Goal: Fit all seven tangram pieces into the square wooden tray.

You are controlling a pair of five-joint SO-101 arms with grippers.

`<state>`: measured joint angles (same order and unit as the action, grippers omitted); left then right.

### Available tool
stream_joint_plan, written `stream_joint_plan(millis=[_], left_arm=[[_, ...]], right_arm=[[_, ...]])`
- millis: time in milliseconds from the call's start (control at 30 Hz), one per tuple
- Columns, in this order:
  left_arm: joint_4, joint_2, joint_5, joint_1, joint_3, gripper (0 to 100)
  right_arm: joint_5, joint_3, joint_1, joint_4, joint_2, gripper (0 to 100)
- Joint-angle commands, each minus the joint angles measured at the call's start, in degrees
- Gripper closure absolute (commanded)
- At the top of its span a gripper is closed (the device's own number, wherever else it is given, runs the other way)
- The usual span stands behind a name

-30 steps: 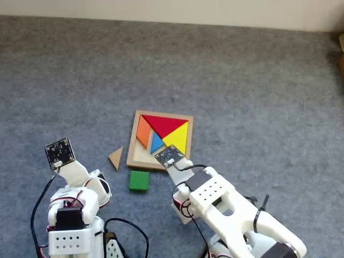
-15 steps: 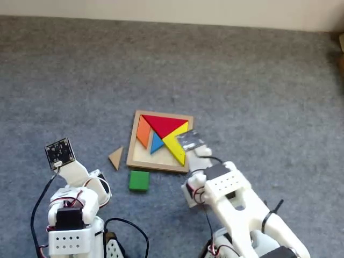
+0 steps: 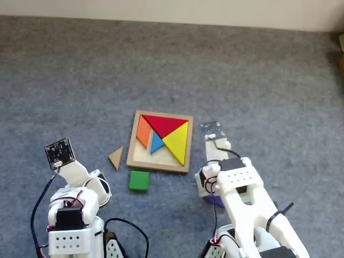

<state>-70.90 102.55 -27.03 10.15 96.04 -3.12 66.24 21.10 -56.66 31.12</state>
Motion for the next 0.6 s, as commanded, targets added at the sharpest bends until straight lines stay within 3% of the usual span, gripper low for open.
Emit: stream_joint_plan(millis=[0,233,567], left_arm=[[-0.3,2.2,0.4,-1.1,1.1,96],[-0.3,2.2,0.4,-1.1,1.1,96],[-0.3,2.2,0.4,-1.1,1.1,96]], right_arm=[[-0.1,-3.7,5.2,-3.6,1.3,61.2],[-0.1,-3.3,9.6,-3.9,1.2,61.2],[-0.5,-2.9,9.4,-4.0,0.5,61.4]])
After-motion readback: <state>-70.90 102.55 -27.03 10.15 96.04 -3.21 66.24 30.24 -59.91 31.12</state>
